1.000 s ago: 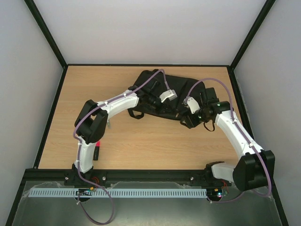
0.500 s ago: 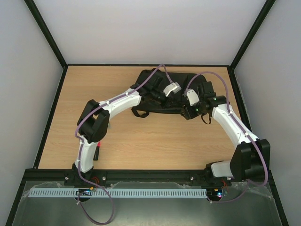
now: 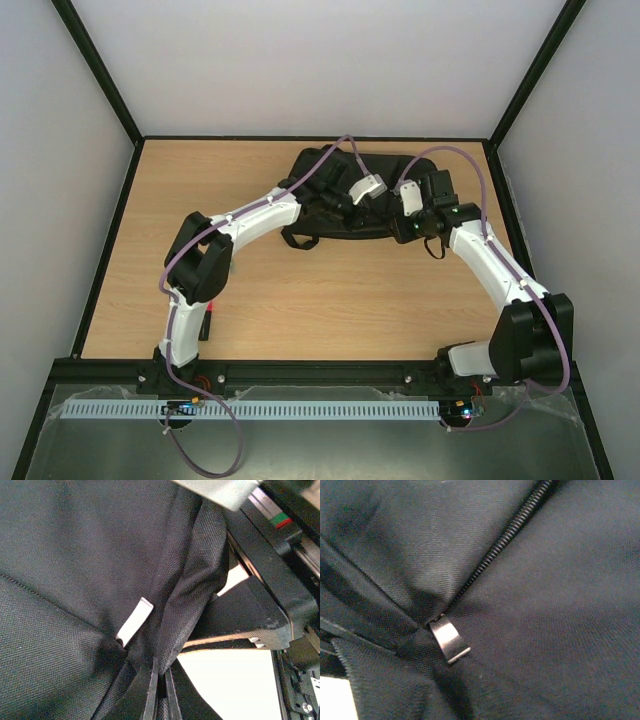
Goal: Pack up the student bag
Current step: Zip the student bag at the center of the board.
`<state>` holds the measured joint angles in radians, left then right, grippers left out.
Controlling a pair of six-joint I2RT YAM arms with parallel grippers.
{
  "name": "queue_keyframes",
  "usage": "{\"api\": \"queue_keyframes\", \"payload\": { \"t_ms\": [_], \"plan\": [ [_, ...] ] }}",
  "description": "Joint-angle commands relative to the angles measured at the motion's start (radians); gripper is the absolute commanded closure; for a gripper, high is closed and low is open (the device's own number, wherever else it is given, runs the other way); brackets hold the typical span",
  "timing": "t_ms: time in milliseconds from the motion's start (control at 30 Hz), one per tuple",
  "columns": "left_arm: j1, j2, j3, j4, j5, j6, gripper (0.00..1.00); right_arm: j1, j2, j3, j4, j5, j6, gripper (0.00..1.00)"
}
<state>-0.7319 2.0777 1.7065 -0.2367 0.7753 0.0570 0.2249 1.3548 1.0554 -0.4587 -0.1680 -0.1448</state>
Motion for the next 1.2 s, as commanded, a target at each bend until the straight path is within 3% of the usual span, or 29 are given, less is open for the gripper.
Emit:
{"api": "queue_keyframes", "payload": {
  "t_ms": [0,367,733,867,1000,1167],
  "plan": [
    [-0.042,-0.032,0.044,-0.026,0.137,0.042,0.97,0.002,0.015,0.003,0.158,-0.02,0.007,0.69],
    [-0.041,-0.043,0.038,-0.091,0.075,0.129,0.97,0.001,-0.065,-0.035,0.023,-0.008,-0.12,0.73],
    [-0.033,-0.05,0.018,-0.145,0.048,0.206,0.98,0.0,-0.13,-0.119,-0.029,0.023,-0.159,0.92],
    [-0.032,-0.064,0.0,-0.199,-0.013,0.307,0.98,-0.001,-0.118,-0.135,-0.081,0.038,-0.213,0.97],
    [-0.02,-0.094,-0.045,-0.252,-0.088,0.422,0.98,-0.001,-0.111,-0.152,-0.165,-0.001,-0.284,0.99],
    [0.037,-0.145,-0.134,-0.272,-0.091,0.459,0.98,-0.004,-0.117,-0.178,-0.244,-0.099,-0.327,0.99]
  ]
}}
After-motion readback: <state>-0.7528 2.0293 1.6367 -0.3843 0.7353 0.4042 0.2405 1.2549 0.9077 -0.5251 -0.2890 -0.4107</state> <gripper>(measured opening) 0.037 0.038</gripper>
